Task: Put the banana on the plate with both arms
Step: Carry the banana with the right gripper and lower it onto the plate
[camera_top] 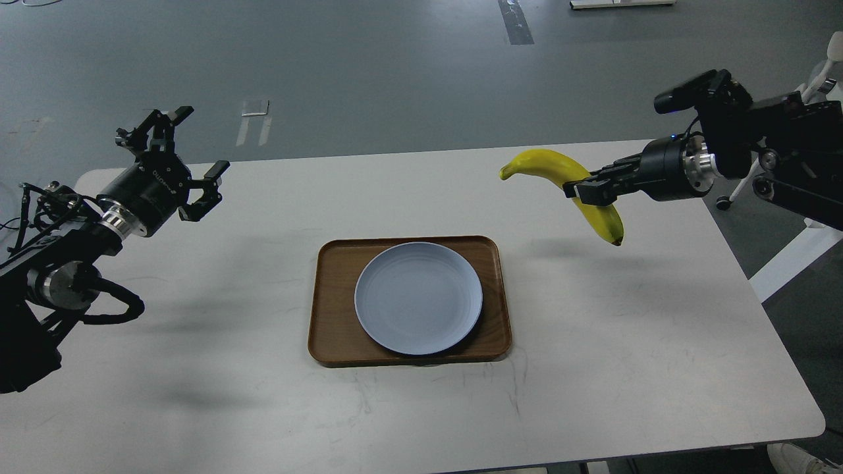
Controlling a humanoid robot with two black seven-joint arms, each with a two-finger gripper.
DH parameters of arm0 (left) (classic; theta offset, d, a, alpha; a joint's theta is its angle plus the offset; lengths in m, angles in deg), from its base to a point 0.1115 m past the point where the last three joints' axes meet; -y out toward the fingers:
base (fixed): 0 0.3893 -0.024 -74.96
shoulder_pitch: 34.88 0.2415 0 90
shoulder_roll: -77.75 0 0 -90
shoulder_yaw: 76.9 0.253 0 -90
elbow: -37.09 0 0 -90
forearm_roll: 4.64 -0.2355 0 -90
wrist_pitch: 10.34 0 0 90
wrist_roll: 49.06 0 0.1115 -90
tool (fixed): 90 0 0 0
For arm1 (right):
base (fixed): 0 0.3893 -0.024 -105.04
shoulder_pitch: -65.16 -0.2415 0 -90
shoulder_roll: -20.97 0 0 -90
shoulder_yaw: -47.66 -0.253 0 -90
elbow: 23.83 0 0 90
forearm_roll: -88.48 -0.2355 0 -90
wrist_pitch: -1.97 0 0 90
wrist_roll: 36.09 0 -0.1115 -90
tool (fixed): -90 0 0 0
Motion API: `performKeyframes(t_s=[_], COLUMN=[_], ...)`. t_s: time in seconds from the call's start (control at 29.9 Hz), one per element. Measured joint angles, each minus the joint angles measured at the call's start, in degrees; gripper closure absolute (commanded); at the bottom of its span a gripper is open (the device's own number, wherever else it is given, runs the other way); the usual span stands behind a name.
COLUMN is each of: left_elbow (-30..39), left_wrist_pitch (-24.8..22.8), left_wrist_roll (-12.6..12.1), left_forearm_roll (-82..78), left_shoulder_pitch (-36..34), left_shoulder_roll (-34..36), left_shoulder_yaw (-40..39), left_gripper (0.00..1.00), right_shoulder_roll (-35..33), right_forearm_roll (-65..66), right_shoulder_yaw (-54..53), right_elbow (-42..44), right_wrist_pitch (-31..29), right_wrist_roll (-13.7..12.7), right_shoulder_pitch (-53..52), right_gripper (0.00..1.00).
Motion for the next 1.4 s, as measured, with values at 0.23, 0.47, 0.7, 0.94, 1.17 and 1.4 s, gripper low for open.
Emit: performKeyframes(t_s=[0.23,0.47,0.7,0.94,1.17,1.4], left_elbow=[0.06,0.08,0.15,0.16,0.17,0.17], left_wrist_pitch=[0.0,0.0,0.0,0.0,0.0,0.0], left_wrist_roll=[0.0,0.0,0.0,0.0,0.08,0.12], left_forearm_roll=[0.0,0.0,0.0,0.0,0.08,0.09], left_shoulder_pitch=[0.0,-0.06,-0.07,-0.07,-0.07,-0.01], left_shoulder_roll=[0.03,0.12,0.4,1.11,1.47,1.6], left_shoulder_yaw=[-0.01,0.0,0.0,0.0,-0.08,-0.12], left_gripper=[0.01,0.01,0.01,0.01,0.01,0.01], right_shoulder_roll=[14.05,26.38,33.7,35.12,35.14,35.14], right_forearm_roll=[-7.03,-13.23,-16.13,-16.84,-16.88,-17.63], right_shoulder_yaw=[2.32,9.37,11.24,12.05,13.18,13.27], right_elbow=[4.28,10.51,15.6,19.38,21.27,21.38], right_wrist_pitch=[-2.91,-3.09,-3.04,-3.0,-3.06,-3.09], right_wrist_roll=[0.01,0.01,0.01,0.01,0.01,0.01], right_shoulder_pitch=[-1.79,-1.73,0.95,3.91,6.08,6.87], right_gripper=[1.0,1.0,1.0,1.0,0.88,0.54])
